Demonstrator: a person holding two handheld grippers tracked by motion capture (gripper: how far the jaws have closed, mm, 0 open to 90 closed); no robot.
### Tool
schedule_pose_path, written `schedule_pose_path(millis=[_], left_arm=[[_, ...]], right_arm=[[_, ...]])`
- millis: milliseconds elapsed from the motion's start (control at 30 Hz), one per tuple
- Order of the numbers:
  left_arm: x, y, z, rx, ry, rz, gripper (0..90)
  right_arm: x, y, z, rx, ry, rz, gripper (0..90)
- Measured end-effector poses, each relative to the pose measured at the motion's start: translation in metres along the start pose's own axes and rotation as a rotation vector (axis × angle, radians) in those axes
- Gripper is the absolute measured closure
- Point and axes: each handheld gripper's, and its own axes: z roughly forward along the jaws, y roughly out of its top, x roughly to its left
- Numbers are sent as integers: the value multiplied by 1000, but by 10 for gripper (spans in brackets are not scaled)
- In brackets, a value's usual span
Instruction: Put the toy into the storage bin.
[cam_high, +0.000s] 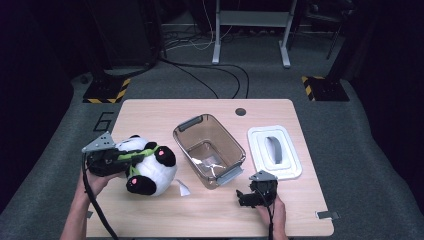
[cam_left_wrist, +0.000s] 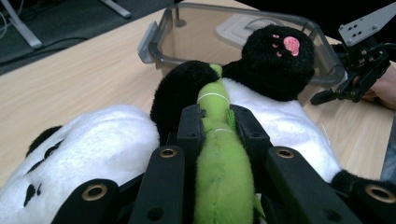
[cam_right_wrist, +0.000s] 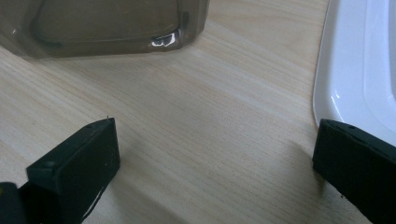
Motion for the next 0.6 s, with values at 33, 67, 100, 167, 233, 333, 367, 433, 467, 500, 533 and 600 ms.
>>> schedule_pose_path(millis=[33,67,100,167,233,333,367,433,467,500,533,600], left_arm=[[0,2,-1,-2,2,2,759],[0,4,-3,-5,3,5,759],[0,6,-4,-10,0,6,759],[-1,10,-6,-20,4,6,759],[-2,14,-10,-25,3,9,758],[-1,20,-12,-41,-3,12,758],[-1,22,-13,-46,-2,12,758],[-1,26,-13,-51,-1,15,758],[-1,30,-13,-46,-3,25,758],[-1,32,-13,-47,-3,28,758],[-2,35,-13,-45,-5,33,758],[-2,41,-13,-45,-8,48,758]], right_arm=[[0,0,0,0,0,1,0],[0,0,0,0,0,1,0],[0,0,0,0,0,1,0],[0,0,0,0,0,0,0],[0,0,0,0,0,0,0],[0,0,0,0,0,1,0],[0,0,0,0,0,0,0],[0,0,0,0,0,0,0],[0,0,0,0,0,0,0],[0,0,0,0,0,0,0],[0,0,0,0,0,1,0],[0,0,0,0,0,0,0]])
